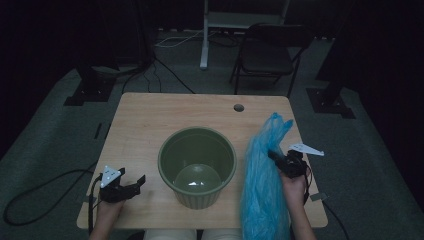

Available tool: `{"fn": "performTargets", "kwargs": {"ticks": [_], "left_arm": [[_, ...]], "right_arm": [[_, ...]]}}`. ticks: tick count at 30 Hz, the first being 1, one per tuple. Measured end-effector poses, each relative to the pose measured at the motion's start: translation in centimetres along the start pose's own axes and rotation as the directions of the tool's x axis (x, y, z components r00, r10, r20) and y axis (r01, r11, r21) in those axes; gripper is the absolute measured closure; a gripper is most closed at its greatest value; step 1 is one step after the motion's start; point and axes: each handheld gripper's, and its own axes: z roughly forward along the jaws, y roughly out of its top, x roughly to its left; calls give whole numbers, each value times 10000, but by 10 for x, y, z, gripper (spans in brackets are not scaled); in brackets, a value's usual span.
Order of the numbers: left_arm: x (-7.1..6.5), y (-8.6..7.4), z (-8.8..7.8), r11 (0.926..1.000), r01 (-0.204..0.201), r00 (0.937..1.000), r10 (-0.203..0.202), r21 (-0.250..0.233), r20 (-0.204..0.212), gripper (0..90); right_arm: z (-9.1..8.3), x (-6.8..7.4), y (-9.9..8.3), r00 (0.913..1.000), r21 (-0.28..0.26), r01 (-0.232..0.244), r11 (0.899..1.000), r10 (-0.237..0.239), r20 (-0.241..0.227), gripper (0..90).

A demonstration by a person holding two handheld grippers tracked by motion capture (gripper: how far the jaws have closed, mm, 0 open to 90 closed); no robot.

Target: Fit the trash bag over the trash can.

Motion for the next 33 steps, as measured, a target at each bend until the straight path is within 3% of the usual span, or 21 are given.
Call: {"fn": "performTargets", "kwargs": {"ticks": [7,14,18,24,25,26,33], "left_arm": [[-2,0,0,9999,-97,10000,97,66,11,110],[-2,0,0,9999,-122,9999,122,95,42,109],[-2,0,0,9999,-115,9999,114,102,57,109],[-2,0,0,9998,-139,9999,139,105,41,109],[-2,0,0,9999,-125,9999,125,113,36,109],[-2,-1,1,9999,-118,9999,118,118,39,109],[-2,-1,1,9998,-134,9999,133,168,50,109]], "right_arm": [[-29,11,26,9992,-1015,243,9945,-275,-302,899],[-53,21,51,9963,-1956,222,9804,-381,-777,899],[-69,31,71,9933,-2640,378,9638,-651,-957,899],[-92,51,111,9836,-3606,799,9293,-1321,-1226,899],[-92,51,111,9836,-3606,799,9293,-1321,-1226,899],[-101,60,127,9794,-3983,1023,9115,-1625,-1203,899],[-130,95,191,9556,-5356,1551,8301,-2636,-1318,899]]}}
